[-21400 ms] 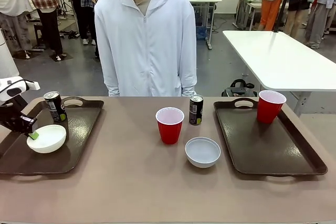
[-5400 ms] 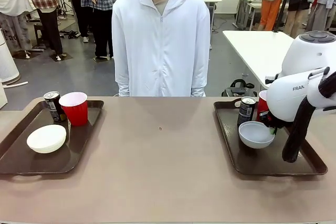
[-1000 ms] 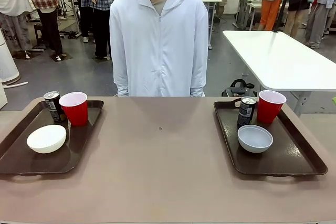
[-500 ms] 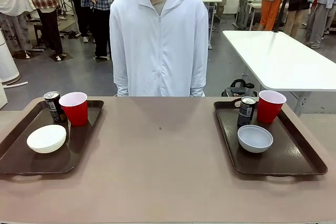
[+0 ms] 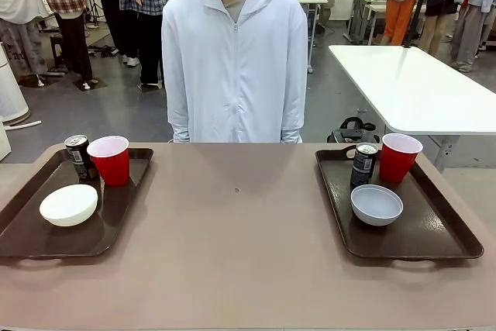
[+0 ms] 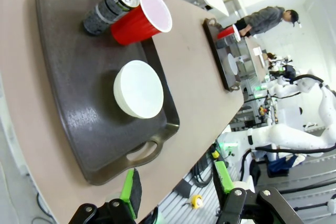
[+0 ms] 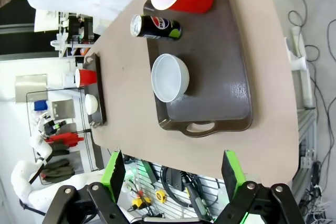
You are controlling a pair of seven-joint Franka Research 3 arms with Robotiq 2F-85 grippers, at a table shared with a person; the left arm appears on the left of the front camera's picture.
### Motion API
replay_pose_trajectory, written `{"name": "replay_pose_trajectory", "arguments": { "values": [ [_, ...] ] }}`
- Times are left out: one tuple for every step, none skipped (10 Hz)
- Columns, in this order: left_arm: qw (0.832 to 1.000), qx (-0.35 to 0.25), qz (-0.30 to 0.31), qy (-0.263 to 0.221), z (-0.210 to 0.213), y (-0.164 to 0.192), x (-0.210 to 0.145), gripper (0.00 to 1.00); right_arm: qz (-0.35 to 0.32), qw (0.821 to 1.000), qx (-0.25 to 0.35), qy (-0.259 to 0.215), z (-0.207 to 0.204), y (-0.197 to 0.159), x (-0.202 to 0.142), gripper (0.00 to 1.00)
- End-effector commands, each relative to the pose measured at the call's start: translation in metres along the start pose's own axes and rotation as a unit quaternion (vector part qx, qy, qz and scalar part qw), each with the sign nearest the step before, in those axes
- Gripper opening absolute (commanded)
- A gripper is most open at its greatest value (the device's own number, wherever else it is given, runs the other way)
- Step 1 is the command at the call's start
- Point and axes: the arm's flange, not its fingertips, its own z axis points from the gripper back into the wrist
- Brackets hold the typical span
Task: Prepare tableware on both trays.
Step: Pick up a Picnic Bowl from the table and place it on a Handle tray.
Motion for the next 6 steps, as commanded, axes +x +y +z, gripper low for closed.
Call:
{"name": "replay_pose_trajectory", "arguments": {
  "values": [
    [1.0, 0.0, 0.002, -0.007, 0.001, -0.001, 0.0, 0.73, 0.008, 1.0, 0.005, 0.001, -0.003, 0.001, -0.005, 0.96],
    [1.0, 0.0, 0.002, -0.007, 0.001, -0.001, 0.0, 0.73, 0.008, 1.0, 0.005, 0.001, -0.003, 0.001, -0.005, 0.96],
    [1.0, 0.0, 0.002, -0.007, 0.001, -0.001, 0.0, 0.73, 0.0, 1.0, -0.001, 0.0, 0.0, 0.0, 0.001, 0.96],
    [1.0, 0.0, 0.002, -0.007, 0.001, -0.001, 0.0, 0.73, 0.043, 0.997, 0.056, 0.023, 0.006, -0.002, 0.005, 0.96],
    [1.0, 0.0, 0.002, -0.007, 0.001, -0.001, 0.0, 0.73, 0.059, 0.993, 0.091, 0.047, 0.007, -0.013, 0.014, 0.96],
    [1.0, 0.0, 0.002, -0.007, 0.001, -0.001, 0.0, 0.73, 0.071, 0.989, 0.113, 0.058, 0.002, -0.023, 0.024, 0.96]
  ]
}}
